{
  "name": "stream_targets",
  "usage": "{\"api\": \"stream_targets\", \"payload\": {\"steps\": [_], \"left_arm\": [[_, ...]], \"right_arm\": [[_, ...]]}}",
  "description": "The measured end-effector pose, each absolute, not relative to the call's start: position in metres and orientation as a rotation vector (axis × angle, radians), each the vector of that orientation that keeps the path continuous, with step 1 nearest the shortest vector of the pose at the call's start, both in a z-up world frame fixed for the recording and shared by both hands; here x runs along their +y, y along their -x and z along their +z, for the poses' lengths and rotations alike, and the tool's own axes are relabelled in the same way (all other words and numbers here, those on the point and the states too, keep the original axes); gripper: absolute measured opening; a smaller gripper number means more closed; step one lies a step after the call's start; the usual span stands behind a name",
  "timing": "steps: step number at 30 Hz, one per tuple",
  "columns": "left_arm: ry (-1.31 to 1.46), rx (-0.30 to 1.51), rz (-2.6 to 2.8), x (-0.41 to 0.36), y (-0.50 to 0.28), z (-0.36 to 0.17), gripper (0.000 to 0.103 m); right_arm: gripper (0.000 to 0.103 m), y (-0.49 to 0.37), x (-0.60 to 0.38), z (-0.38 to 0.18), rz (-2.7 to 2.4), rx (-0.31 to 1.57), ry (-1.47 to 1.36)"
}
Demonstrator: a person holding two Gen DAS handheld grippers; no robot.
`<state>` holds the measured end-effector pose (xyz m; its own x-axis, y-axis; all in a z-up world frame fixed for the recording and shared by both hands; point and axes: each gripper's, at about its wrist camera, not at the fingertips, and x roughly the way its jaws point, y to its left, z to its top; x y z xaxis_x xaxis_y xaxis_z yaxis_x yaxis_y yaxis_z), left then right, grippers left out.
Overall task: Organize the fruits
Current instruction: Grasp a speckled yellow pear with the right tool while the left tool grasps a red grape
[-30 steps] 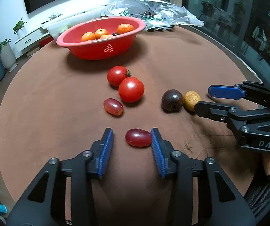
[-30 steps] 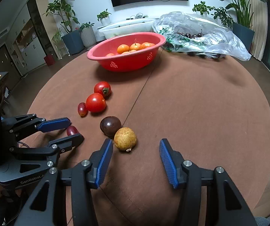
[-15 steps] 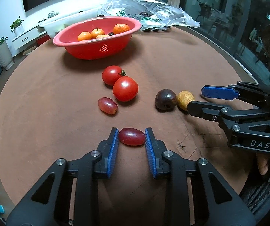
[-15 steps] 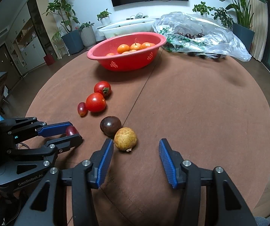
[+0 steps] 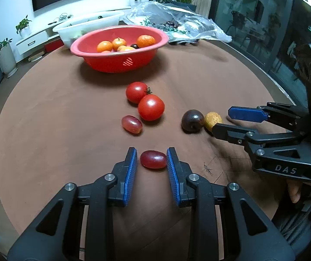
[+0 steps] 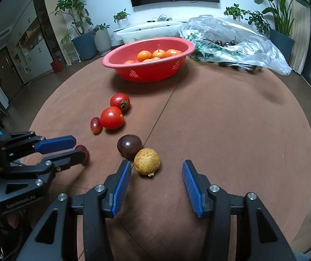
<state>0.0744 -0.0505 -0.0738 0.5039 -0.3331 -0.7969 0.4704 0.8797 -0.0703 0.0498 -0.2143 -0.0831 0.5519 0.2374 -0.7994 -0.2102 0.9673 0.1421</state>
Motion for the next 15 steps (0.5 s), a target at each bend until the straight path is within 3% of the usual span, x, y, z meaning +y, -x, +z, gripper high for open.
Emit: {"api": "stream_targets", "payload": {"steps": [11,15], "left_arm": [[-0.12,0.909,-0.467,-0.032,-0.07,-0.068,0.027],[-0.116,0.91,-0.469,-0.031,-0.069,-0.069,0.027]], "right_arm": [[0.048,-0.061,-0.196,-0.091,0.257,0.98,0.083],[0.04,-0.062,-0.191,-0.092,0.265,0.982,0.115]]}}
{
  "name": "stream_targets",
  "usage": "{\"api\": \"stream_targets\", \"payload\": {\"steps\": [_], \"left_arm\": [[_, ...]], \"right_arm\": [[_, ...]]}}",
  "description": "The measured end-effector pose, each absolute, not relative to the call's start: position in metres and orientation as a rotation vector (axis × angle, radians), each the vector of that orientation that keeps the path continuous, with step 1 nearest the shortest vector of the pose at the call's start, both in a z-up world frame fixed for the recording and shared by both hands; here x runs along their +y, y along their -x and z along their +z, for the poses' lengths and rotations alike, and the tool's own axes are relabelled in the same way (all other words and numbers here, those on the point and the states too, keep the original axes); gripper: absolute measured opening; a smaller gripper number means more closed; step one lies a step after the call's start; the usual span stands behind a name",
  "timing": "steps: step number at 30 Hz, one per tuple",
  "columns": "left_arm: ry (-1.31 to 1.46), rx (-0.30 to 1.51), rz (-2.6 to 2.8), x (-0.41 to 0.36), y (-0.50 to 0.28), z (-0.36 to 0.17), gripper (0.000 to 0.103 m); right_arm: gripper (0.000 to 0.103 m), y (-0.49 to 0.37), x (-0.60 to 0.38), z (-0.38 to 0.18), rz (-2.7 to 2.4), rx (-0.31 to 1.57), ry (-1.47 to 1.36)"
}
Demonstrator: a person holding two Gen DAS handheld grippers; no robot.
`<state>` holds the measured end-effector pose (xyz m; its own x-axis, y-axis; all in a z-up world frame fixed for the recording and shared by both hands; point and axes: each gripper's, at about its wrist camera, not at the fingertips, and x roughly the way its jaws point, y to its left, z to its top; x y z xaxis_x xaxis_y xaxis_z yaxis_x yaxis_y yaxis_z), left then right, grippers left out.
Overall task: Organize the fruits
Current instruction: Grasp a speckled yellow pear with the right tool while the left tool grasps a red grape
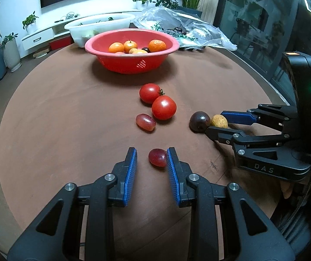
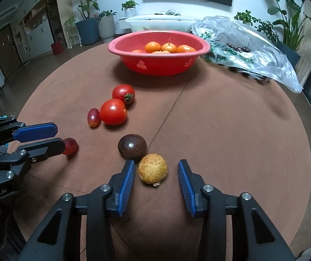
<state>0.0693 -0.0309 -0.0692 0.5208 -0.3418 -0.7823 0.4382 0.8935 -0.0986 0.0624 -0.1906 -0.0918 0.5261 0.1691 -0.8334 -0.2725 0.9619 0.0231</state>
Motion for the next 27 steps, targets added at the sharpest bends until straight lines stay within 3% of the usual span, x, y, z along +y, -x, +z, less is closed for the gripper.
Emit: {"api": "stream_targets", "payload": {"steps": [8,11,15,20,24,27], "left_arm": [[-0.167,0.954,-0.501,-0.047,-0.067,-0.08,0.028],[-0.186,0.966,-0.49,-0.052,-0.069,-0.085,0.039],[-0.184,0.962,-0.489,-0.053,-0.071,-0.087,0.04],[-0.189,0.958,-0.495,-0.057,-0.074,-0.087,0.034],[-0.18,0.956,-0.517,-0.06,-0.075,-0.087,0.024],[-0.173,0.956,-0.525,-0.061,-0.076,-0.087,0.023]], "right_arm": [[0.031,-0.056,-0.185,-0.091,0.265,0.978,0.15],[0.03,-0.055,-0.185,-0.091,0.261,0.982,0.149],[0.029,-0.053,-0.187,-0.09,0.259,0.983,0.148],[0.029,-0.052,-0.191,-0.089,0.263,0.982,0.114],[0.029,-0.05,-0.194,-0.085,0.262,0.97,0.093],[0.029,-0.048,-0.197,-0.082,0.261,0.963,0.077]]}}
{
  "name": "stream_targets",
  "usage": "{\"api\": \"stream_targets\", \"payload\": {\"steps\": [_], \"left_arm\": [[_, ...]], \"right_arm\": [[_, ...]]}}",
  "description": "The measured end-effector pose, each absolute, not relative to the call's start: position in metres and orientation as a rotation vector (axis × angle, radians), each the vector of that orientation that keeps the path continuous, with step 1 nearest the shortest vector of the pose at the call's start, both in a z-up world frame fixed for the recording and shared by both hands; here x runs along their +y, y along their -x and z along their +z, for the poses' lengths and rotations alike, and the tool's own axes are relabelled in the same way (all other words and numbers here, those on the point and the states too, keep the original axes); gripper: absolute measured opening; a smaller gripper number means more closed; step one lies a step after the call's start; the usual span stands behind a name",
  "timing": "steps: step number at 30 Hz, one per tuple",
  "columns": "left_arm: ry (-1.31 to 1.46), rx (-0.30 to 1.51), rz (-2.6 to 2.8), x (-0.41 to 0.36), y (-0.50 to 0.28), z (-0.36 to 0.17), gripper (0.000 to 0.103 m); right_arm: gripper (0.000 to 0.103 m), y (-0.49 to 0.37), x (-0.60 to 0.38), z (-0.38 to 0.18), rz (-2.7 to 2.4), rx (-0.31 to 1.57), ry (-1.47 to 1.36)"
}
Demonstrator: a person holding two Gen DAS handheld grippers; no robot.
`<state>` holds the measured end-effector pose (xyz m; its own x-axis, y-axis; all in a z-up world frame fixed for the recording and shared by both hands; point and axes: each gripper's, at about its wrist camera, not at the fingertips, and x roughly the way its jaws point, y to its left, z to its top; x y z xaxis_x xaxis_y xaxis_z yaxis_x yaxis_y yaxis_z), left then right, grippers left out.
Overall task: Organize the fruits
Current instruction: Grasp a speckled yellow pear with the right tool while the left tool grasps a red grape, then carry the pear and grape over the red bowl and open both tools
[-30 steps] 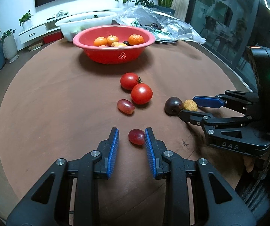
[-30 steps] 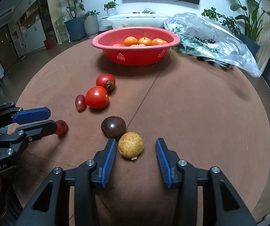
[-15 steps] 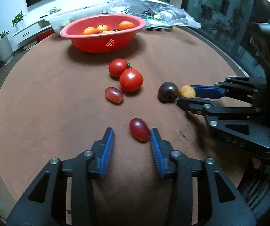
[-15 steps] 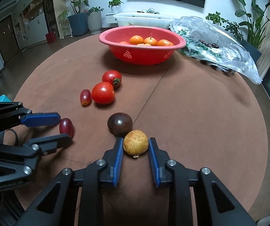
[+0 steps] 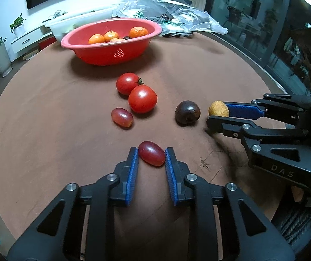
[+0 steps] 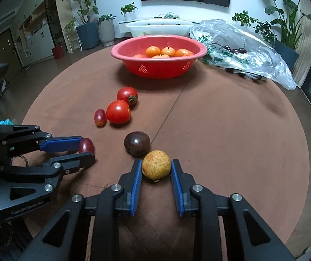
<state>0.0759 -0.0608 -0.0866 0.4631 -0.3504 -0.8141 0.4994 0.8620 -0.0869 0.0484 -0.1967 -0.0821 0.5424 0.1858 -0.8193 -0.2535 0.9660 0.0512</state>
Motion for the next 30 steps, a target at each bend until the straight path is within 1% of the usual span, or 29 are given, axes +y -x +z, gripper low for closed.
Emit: {"api": "stream_targets", "payload": {"steps": [9,19,24,30], "left_arm": [[-0.124,0.952,-0.529,-0.051,-0.077,-0.084,0.023],[-0.085,0.89,-0.503,-0.028,-0.088,-0.055,0.023],[-0.081,0.845,-0.48,-0.015,-0.112,-0.031,0.023],[-0.114,0.789,-0.464,-0.015,-0.158,-0.001,0.023]], "right_arm": [[0.029,-0.048,-0.201,-0.076,0.256,0.945,0.041],[0.029,-0.053,-0.216,-0.06,0.251,0.922,-0.018],[0.029,-0.073,-0.235,-0.033,0.239,0.892,-0.086],[0.029,-0.115,-0.235,0.009,0.228,0.81,-0.077]]}}
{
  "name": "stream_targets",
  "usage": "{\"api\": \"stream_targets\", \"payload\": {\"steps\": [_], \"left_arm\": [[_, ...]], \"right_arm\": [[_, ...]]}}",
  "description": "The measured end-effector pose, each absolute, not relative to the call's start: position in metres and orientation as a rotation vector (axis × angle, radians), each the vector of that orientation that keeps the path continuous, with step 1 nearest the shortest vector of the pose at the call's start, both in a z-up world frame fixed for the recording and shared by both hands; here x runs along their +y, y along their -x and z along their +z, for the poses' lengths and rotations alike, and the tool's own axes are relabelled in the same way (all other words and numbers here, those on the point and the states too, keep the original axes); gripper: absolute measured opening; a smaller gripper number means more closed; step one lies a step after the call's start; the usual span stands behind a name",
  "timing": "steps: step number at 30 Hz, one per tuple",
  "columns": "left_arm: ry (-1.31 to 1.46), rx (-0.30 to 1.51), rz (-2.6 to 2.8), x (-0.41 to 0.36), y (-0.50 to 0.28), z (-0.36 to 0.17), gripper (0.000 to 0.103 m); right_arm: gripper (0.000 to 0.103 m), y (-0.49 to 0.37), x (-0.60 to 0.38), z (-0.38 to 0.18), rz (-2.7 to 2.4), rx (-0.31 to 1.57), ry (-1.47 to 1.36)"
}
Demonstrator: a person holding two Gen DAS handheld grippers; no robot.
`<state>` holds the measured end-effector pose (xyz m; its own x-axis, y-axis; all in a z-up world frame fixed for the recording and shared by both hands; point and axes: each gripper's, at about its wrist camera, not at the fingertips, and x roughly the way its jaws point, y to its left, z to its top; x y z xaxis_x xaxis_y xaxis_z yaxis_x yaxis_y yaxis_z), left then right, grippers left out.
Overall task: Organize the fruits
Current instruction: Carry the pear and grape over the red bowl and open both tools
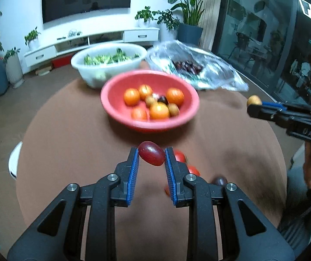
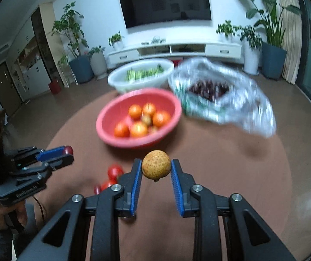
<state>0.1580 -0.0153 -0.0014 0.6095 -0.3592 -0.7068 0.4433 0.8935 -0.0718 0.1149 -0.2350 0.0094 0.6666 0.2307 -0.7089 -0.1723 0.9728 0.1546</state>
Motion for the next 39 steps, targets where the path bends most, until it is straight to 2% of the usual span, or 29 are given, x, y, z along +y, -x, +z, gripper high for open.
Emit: {"api": "stream_targets", "payload": {"steps": [6,13,25,33,39], "left_arm": [[-0.121,0.771,-0.451,-0.021,-0.221,0.01,0.023],[-0.177,0.805,-0.463,-0.044,-0.277,-0.012,0.023],[-0.188,0.862,-0.469,-0.057,-0.317,-0.056,0.023],[-0.202,0.854,-0.455,-0.059,-0.316,-0.056,0.025],[-0.192,0.837,-0.433,-0.054,-0.313,-0.052,0.043]], "right_arm": [[0.029,-0.166,-0.207,0.023,0.252,0.774,-0.019],[0.029,-0.218,-0.174,-0.01,0.288,0.849,0.048],[0.029,-0.253,-0.161,-0.055,0.288,0.94,0.093],[0.03,-0.252,-0.159,-0.064,0.279,0.955,0.116],[0.03,-0.249,-0.16,-0.064,0.275,0.951,0.117]]}}
